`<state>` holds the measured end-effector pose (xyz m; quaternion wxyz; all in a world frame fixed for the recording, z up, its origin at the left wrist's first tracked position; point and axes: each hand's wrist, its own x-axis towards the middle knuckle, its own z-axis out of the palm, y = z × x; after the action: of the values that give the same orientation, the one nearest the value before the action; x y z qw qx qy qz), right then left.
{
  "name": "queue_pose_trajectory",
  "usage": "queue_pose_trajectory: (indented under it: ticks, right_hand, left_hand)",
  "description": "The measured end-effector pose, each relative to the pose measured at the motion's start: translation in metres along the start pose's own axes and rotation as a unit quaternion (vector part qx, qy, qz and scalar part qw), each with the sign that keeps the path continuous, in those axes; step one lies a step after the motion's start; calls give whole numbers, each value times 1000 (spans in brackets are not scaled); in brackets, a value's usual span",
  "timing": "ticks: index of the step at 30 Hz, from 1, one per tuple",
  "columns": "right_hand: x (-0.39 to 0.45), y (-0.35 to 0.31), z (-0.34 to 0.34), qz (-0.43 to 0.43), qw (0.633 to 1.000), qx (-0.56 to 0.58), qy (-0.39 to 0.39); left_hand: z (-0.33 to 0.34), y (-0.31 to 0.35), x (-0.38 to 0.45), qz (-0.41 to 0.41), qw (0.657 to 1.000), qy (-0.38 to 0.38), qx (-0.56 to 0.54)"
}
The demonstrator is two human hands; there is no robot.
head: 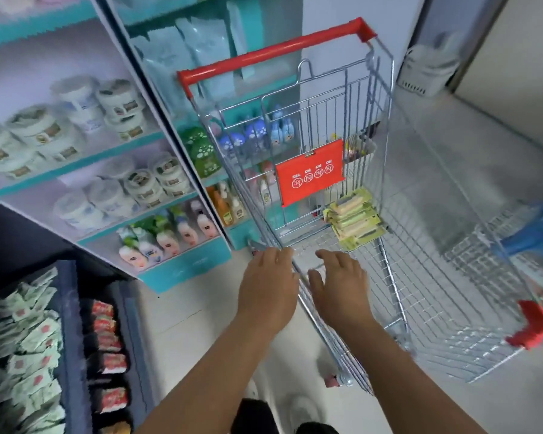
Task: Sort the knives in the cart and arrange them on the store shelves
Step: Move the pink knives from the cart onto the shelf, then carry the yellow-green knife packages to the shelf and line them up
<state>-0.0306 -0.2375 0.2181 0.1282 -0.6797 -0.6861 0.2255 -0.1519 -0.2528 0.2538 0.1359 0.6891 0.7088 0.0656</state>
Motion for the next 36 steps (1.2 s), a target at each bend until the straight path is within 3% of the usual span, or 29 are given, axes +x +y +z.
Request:
queue_pose_trajectory:
  ticks: [10,17,27,36]
  right_hand:
    - [94,4,3,178,982,21,60]
    - [159,15,14,268,957,77,80]
    - [243,88,53,344,929,121,61]
    - [320,156,99,371,914,165,-5]
  left_hand:
    - [13,-3,151,176,982,-70,19]
    - [43,-12,241,237,961,-138,-4]
    - [131,6,338,237,947,-216,1]
    - [219,31,403,192,949,-250,23]
